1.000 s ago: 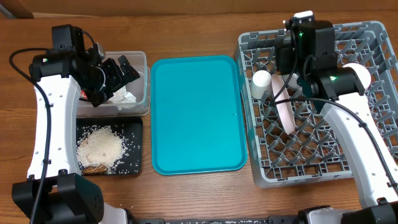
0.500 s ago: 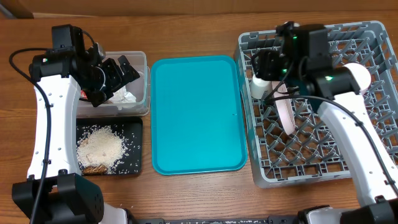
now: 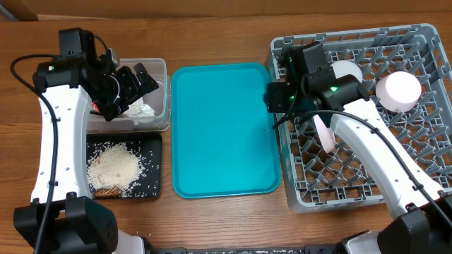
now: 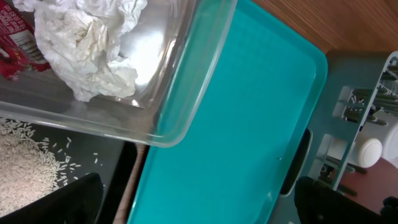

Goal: Sort waste into correct bins and load items into the dishwasher
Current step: 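Push the white plate down into the rack slots with the right gripper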

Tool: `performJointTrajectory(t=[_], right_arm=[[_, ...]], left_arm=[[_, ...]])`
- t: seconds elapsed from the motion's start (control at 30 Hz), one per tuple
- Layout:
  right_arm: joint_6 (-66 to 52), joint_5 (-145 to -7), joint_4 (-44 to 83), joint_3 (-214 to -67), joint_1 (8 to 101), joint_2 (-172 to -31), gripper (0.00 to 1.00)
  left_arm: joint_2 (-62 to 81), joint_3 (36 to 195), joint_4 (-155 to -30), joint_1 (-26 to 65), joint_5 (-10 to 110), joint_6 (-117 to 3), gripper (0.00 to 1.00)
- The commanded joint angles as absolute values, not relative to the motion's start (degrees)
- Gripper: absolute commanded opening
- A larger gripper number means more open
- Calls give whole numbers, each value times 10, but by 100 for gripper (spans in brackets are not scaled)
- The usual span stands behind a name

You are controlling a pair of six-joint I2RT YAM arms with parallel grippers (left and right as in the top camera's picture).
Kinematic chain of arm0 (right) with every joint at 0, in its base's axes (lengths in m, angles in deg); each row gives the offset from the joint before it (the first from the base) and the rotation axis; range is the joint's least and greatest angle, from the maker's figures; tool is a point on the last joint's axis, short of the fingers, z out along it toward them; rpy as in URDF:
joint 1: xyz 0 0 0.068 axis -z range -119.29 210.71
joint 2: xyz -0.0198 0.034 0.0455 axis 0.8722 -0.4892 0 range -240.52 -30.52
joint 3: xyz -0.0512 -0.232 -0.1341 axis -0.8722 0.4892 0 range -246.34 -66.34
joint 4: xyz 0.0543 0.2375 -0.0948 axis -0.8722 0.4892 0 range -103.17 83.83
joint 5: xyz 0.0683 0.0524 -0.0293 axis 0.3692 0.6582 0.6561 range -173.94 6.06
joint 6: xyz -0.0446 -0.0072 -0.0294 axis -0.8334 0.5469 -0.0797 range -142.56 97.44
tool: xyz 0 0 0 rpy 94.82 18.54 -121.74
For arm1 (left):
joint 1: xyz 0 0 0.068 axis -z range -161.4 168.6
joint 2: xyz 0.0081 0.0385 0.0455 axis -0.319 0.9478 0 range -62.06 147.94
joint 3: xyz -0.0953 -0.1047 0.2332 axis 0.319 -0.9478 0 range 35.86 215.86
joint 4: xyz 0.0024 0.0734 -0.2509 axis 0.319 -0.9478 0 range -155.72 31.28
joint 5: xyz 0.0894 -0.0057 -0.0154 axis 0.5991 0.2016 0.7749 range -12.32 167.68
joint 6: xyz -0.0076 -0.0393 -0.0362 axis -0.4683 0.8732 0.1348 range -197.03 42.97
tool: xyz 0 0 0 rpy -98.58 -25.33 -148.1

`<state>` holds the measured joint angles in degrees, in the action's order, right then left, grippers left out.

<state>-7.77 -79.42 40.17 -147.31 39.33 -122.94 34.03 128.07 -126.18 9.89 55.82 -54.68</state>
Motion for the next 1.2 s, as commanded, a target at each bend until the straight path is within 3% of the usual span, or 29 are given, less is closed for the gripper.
performJointTrajectory(t=[0.0,0.43,0.9,1.17], right_arm=[[-75,-902,419,-1474,397,-1232,59],[-75,-1042,435,-1474,418,-1232,58],[-75,-1021,425,-1474,454,-1232,64],[-75,-789,418,-1474,460,-1232,64]], left_arm=[[324,1295,-1260,100,563,-543,100],[324,1294,-1260,100,563,-543,100],[324,1295,-1260,100,573,-543,100],[324,1295,-1260,100,573,-543,100]])
